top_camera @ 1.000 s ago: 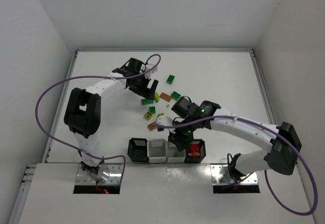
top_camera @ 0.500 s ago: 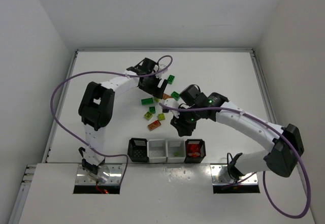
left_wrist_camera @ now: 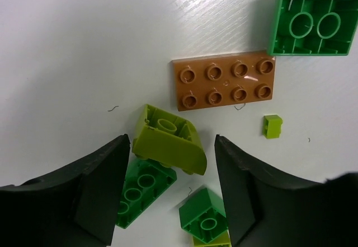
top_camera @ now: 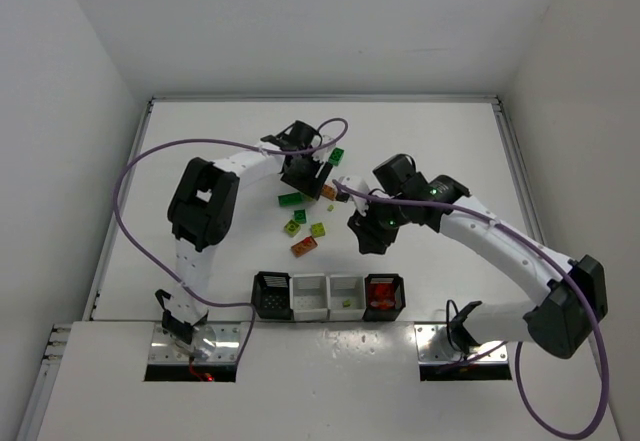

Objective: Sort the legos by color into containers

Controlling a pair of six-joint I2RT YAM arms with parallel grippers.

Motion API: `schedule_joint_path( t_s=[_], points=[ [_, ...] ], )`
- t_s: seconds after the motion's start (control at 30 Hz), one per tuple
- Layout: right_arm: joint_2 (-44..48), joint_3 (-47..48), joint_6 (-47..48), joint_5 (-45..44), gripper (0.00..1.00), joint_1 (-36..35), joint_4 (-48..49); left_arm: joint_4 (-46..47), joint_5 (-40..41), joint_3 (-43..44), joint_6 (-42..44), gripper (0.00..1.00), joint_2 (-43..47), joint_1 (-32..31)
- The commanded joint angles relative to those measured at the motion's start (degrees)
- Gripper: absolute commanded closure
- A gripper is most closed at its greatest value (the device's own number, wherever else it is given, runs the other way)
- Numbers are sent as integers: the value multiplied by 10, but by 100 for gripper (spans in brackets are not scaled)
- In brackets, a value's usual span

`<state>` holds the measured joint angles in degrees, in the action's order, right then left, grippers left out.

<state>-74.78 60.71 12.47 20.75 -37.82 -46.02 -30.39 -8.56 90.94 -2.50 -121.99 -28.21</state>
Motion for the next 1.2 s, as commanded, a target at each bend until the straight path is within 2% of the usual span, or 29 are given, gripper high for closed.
schedule_joint_path(
  t_s=[0.0,0.2,0.37,0.57,0.8,0.9,1.0,1.17],
  points=[
    [18,6,-7,16,53,10,19,2,15,22,0,33,-8,-5],
    [18,1,-12,16,53,15,24,2,21,33,6,47,-19,-5],
    [18,-4,-12,16,53,26,24,-3,21,38,16,65,-19,-5],
    [29,-4,-18,10,53,39,30,-3,16,-8,28,76,47,-5],
    [46,-17,-95,4,53,102,76,-3,-22,-87,45,77,214,-5],
    [46,-23,-132,-39,53,142,102,-8,-53,-120,59,77,294,-17],
    [26,-23,-161,-50,51,191,115,-15,-95,-148,65,77,349,-45],
    [-19,-9,-181,-28,51,260,110,-40,-130,-177,106,77,438,-146]
  ],
)
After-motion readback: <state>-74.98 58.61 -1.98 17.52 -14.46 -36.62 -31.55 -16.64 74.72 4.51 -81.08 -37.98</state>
